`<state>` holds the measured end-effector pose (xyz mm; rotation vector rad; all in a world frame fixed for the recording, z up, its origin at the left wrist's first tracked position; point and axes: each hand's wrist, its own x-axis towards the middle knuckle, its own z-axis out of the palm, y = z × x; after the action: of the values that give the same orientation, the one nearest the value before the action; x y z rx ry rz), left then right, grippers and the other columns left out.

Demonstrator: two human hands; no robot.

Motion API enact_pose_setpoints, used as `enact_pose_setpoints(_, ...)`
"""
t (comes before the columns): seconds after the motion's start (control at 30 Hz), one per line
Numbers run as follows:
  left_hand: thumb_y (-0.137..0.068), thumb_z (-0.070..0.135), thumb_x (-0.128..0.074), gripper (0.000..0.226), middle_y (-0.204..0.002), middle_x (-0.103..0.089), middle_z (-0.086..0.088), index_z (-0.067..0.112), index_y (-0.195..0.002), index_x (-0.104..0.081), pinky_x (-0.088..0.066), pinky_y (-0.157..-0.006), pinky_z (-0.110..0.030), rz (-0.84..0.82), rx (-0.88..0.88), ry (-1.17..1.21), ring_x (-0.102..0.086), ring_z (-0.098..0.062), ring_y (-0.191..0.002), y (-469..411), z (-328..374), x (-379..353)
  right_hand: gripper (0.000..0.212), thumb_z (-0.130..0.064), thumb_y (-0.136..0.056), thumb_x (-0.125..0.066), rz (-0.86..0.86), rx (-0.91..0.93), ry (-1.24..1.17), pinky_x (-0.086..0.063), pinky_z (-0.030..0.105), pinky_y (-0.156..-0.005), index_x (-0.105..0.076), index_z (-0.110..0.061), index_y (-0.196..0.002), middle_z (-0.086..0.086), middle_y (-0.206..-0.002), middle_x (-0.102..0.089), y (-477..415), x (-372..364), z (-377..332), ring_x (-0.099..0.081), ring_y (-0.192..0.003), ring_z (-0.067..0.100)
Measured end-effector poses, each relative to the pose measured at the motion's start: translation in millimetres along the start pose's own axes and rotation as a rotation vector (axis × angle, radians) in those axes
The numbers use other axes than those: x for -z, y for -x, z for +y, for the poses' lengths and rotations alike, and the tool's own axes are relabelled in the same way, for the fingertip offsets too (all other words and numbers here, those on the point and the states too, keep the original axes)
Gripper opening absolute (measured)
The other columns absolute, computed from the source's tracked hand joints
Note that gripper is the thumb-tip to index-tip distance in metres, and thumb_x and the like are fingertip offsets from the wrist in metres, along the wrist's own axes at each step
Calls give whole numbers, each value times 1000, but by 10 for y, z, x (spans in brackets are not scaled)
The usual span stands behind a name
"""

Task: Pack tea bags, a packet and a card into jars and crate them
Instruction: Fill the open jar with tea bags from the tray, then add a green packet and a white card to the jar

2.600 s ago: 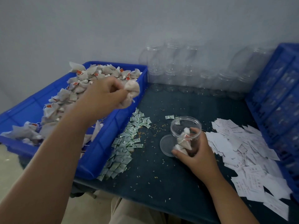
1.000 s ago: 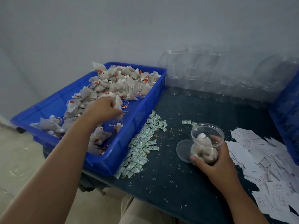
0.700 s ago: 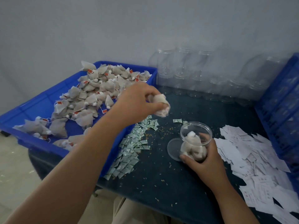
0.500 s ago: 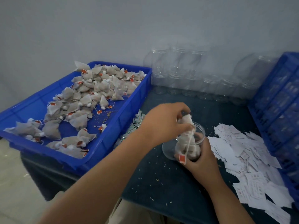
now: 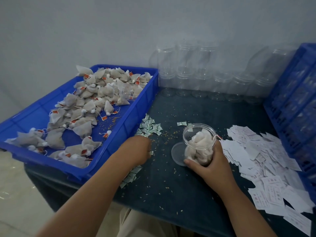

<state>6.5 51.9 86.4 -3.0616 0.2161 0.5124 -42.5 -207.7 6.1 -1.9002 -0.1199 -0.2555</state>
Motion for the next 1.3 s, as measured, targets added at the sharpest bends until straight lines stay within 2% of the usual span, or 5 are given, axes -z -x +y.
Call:
enact_pose_setpoints(0.53, -87, 53, -77, 16, -101, -66, 25, 40, -95, -75, -42, -81, -9, 574, -441, 663, -59, 4, -101, 271, 615, 428, 85, -57, -63, -95, 42, 42, 7, -54, 15, -88, -51, -58, -135, -30, -127, -70, 12, -13, -34, -70, -113, -6)
enact_pose_setpoints(0.8, -97, 43, -66, 12, -93, -69, 18, 37, -87, -66, -47, -78, -11, 689, -223, 974, -63, 5, -92, -57, 922, 317, 96, -58, -64, -95, 230, 63, -58, -47, 4, -96, -49, -41, -145, -31, -137, -62, -19, 123, -37, -62, -127, -7)
enact_pose_setpoints(1.0, -97, 29, -67, 9, -97, -69, 17, 32, -103, -74, -56, -89, -32, 257, -321, 579, -64, 0, -90, -306, 1190, -196, 93, -64, -66, -88, 667, -3, -73, -40, -3, -94, -38, -49, -143, -30, -132, -54, -143, 422, 6, -57, -116, -16)
enact_pose_setpoints(1.17, -98, 42, -64, 29, -118, -62, 2, 24, -120, -66, -48, -91, -38, 359, -404, 332, -57, -24, -111, -536, 1593, -383, 91, -57, -70, -90, 829, -24, -58, -46, 24, -105, -37, -49, -144, -41, -130, -44, -198, 547, 158, -59, -121, 4)
enact_pose_setpoints(1.3, -97, 60, -57, 36, -119, -63, 9, 27, -106, -70, -37, -92, -38, 430, -408, 100, -53, -22, -111, -688, 1727, -363, 82, -57, -69, -90, 798, -8, -46, -42, 8, -95, -38, -57, -132, -35, -124, -50, -236, 529, 158, -58, -111, -9)
